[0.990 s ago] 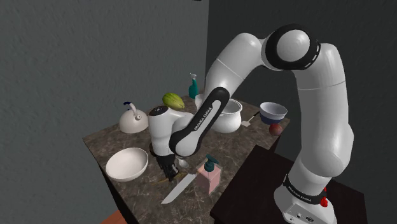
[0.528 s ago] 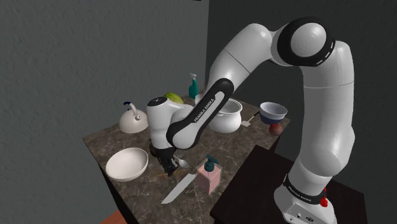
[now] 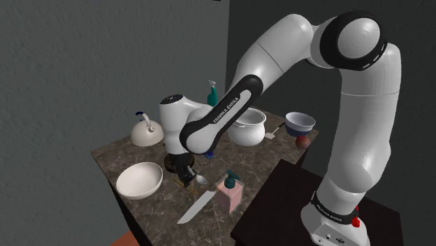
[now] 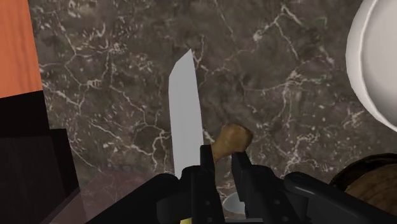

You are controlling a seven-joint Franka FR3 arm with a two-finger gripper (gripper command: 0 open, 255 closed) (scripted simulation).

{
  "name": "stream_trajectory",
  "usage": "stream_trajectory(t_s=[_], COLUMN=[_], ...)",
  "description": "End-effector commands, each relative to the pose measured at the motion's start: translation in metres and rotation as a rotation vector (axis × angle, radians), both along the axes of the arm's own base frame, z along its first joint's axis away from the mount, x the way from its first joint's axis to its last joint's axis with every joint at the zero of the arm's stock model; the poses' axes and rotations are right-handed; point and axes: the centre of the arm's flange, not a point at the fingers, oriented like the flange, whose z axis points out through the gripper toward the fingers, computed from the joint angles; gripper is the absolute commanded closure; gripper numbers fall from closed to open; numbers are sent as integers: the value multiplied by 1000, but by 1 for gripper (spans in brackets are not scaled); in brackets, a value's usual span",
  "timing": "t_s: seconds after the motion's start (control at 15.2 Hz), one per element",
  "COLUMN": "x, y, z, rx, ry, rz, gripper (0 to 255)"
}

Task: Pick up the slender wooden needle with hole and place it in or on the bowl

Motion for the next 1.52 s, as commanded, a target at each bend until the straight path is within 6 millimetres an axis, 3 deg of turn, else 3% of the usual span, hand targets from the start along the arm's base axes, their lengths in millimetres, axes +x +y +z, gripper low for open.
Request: stream_trajectory(t_s=[0.0,1.12,1.45], x=[13,228,228], y=[5,77,77], z=[3,6,-20], rx=[0,0,0], ry=[0,0,0], rz=[0,0,0], gripper=[255,255,255])
